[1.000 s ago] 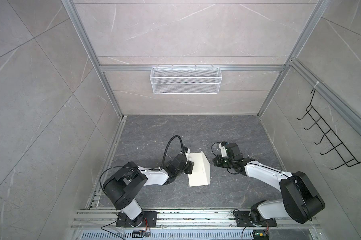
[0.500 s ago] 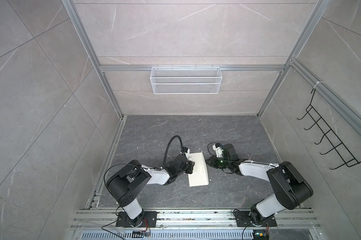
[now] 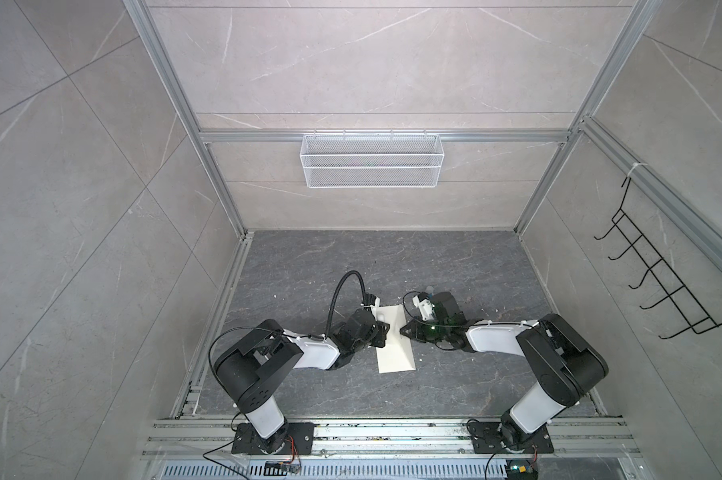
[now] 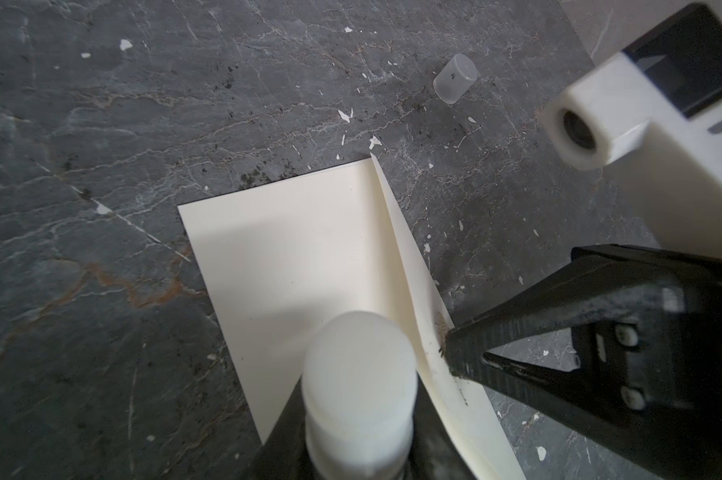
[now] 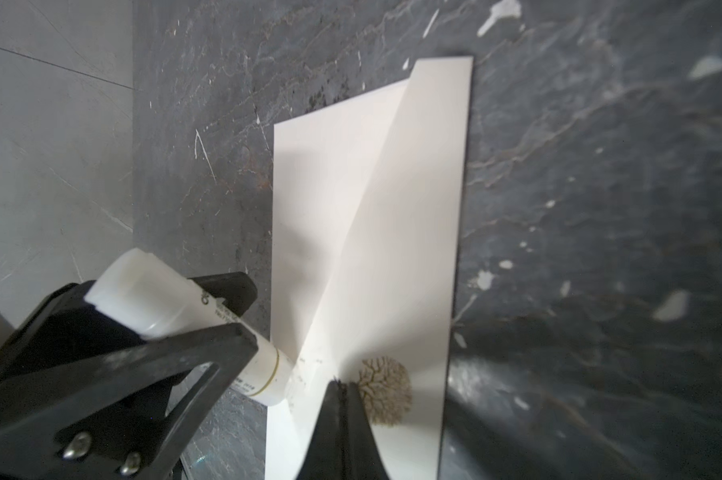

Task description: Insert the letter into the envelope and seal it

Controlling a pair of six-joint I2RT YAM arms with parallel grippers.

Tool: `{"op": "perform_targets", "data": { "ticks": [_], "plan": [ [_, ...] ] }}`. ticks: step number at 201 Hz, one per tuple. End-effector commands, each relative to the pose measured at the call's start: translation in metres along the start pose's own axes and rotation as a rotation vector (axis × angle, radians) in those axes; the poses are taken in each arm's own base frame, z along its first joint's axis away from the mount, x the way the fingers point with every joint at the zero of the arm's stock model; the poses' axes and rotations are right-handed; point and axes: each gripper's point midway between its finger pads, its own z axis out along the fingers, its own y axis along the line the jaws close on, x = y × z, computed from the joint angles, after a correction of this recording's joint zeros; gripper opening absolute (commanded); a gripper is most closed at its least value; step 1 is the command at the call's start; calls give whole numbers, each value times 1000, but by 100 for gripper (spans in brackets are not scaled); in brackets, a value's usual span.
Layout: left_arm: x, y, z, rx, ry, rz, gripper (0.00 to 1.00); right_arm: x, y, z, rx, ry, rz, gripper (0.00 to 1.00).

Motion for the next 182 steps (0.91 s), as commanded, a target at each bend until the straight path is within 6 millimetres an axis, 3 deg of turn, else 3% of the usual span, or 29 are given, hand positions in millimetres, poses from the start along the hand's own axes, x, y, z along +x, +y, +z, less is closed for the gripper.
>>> {"op": "perform_targets", "data": {
  "ticks": [1, 121, 182],
  "plan": [
    [5, 4, 3, -9, 3, -12, 0, -1, 4, 9, 5, 8, -13, 0],
    [2, 3, 1, 0, -12, -24, 0, 30, -20, 34, 172, 140, -72, 0],
    [-9, -5, 0, 17, -30, -23, 0, 30, -16, 34, 192, 147, -108, 0]
  ]
}}
